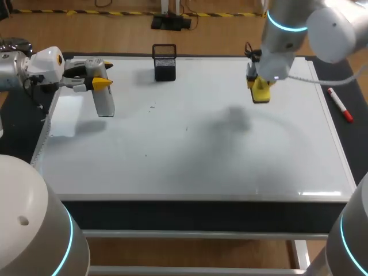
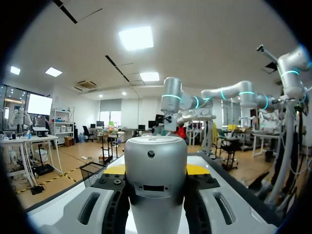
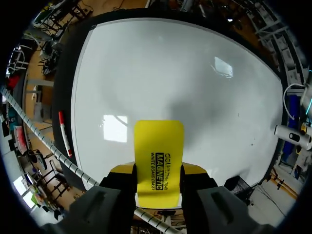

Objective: Pick up the inspection probe, press it on each red-marked spot on the whiteboard one by one, put down the probe, pick up the eraser, and wipe off all the red marks.

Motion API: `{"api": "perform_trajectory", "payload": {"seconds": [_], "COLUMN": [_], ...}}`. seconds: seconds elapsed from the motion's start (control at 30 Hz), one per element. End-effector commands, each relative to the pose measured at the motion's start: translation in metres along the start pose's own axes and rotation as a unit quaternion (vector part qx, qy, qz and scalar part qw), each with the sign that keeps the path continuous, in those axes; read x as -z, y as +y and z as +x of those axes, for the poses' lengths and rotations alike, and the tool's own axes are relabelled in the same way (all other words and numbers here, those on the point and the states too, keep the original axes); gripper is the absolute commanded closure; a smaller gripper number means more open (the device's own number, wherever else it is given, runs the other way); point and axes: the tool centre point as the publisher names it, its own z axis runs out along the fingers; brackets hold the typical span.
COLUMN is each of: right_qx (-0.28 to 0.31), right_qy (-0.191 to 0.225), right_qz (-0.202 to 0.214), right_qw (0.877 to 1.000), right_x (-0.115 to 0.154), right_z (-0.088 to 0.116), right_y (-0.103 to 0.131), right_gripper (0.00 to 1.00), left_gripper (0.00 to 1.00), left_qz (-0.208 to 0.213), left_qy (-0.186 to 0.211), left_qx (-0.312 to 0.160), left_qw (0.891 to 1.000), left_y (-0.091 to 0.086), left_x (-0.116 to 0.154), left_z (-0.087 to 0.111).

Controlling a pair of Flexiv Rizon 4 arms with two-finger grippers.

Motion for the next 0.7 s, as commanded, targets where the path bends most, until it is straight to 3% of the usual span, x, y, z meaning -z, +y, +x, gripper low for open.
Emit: {"api": "perform_trajectory", "payload": {"seconds": [0.03,0.37,0.7], "right_qx": [-0.002,-0.039,-0.046], "right_qy": [0.006,-0.003,0.019], "right_qz": [-0.037,-0.083,-0.102], "right_qw": [0.999,0.996,0.994], "right_x": [-0.016,-0.053,-0.082], "right_z": [-0.015,-0.033,-0.041], "right_y": [-0.065,-0.118,-0.143], "right_gripper": [1.00,1.00,1.00], "left_gripper": [1.00,1.00,1.00], "left_qz": [0.000,0.000,0.000], "left_qy": [0.000,0.000,0.000], "left_qx": [0.000,0.000,0.000], "left_qw": [1.000,1.000,1.000], "left_y": [-0.001,-0.001,-0.001], "left_x": [0.000,0.000,0.000], "left_z": [0.000,0.000,0.000]}}
